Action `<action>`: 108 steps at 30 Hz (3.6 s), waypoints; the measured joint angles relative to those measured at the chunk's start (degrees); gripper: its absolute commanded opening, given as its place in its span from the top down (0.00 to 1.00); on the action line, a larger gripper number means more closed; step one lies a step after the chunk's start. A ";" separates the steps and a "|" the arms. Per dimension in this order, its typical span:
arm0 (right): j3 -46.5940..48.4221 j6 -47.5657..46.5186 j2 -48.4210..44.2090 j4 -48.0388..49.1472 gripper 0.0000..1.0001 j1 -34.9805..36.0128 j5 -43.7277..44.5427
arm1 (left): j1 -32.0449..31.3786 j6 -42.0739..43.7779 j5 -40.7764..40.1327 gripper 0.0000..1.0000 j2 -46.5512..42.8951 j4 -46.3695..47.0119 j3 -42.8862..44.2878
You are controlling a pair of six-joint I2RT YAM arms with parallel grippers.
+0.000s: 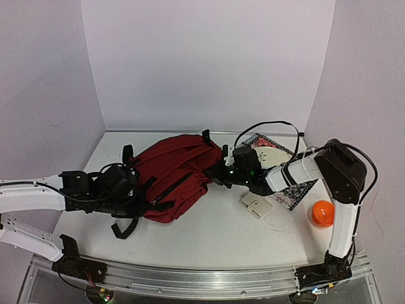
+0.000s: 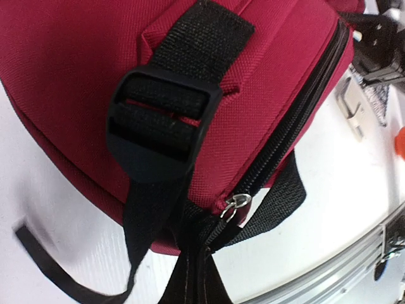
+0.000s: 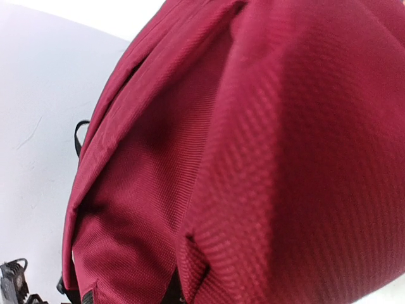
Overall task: Pack the student bag
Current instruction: Unzip the pocket on the back of the student bag, then pick up the card case from the center of the board, then pass from the right arm to the left
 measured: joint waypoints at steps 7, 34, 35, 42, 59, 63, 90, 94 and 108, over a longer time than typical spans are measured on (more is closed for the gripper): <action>1.92 -1.18 0.31 -1.92 0.77 -0.80 -2.96 | 0.00 -2.69 -0.98 0.65 -2.29 -3.56 -0.91; -1.76 -28.03 -22.13 -49.01 0.02 -3.33 14.17 | 5.82 15.01 -10.08 0.06 3.78 -2.45 14.30; -1.95 -28.95 -22.16 -50.91 0.02 -3.50 14.84 | 6.21 15.51 -9.57 0.05 4.02 -1.72 14.23; -2.82 -35.06 -22.05 -60.07 0.02 -5.11 15.92 | 10.81 17.51 -6.00 0.01 3.83 3.78 11.32; -1.70 -43.01 -10.34 -64.53 0.02 -6.87 13.93 | 21.81 18.63 2.08 0.03 -1.36 8.46 4.93; -1.09 -43.12 -10.04 -65.52 0.06 -6.88 14.03 | 21.81 19.04 4.97 0.03 -1.36 8.45 5.28; 2.19 -37.38 -15.81 -66.84 0.36 -0.26 13.49 | 10.16 8.96 19.43 0.02 5.26 24.54 8.83; 2.21 -35.19 -19.53 -63.90 0.36 1.88 14.43 | 9.61 5.12 19.43 0.02 5.52 30.03 7.59; 2.76 -29.61 -26.88 -53.56 0.37 12.00 18.84 | 7.01 -0.21 19.42 0.13 15.09 40.14 7.77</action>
